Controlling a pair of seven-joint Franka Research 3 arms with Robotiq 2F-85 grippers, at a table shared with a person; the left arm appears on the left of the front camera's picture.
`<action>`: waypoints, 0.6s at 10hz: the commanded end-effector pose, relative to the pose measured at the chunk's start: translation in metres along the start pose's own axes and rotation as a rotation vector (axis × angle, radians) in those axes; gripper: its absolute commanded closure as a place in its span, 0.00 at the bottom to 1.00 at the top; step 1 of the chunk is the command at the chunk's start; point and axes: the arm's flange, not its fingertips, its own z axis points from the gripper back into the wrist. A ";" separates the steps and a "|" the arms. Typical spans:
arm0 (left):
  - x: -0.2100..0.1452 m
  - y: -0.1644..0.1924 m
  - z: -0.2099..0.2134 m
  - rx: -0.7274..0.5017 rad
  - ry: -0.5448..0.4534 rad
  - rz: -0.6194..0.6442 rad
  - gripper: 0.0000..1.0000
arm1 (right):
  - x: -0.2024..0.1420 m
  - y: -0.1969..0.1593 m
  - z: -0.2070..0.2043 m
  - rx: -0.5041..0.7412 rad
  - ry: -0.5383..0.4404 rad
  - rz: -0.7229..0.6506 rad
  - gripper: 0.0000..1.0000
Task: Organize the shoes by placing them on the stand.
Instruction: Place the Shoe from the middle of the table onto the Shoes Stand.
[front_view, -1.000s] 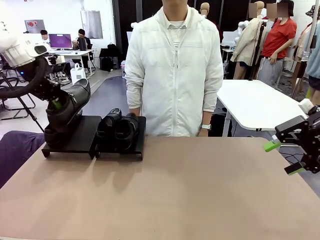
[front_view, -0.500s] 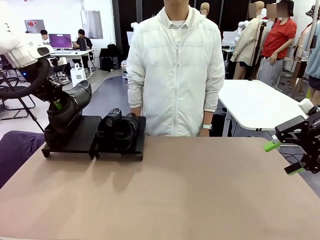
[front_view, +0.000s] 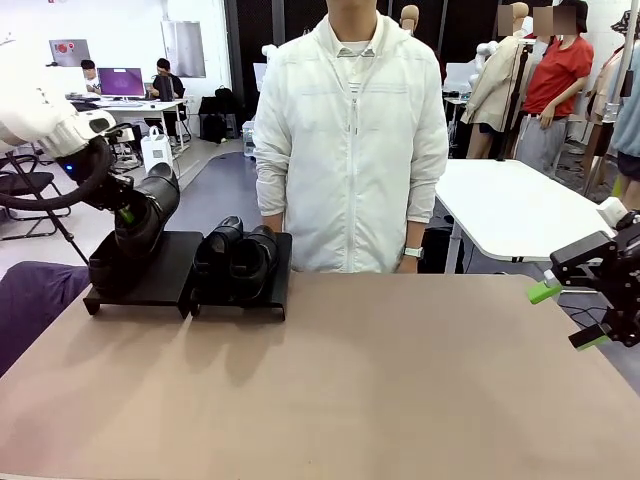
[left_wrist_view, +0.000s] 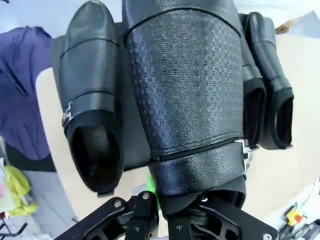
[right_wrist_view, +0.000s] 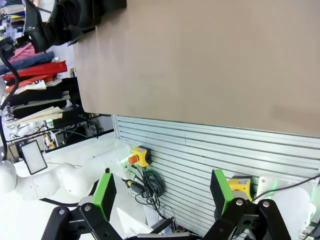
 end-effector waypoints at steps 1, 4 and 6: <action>0.017 0.000 -0.005 -0.012 -0.014 0.014 1.00 | 0.002 0.003 0.002 0.031 0.001 0.016 0.00; 0.035 0.008 -0.039 0.026 0.042 0.028 1.00 | 0.002 0.003 0.002 0.031 0.001 0.016 0.00; 0.044 0.012 -0.062 0.084 0.025 0.040 1.00 | 0.002 0.003 0.002 0.031 0.001 0.016 0.00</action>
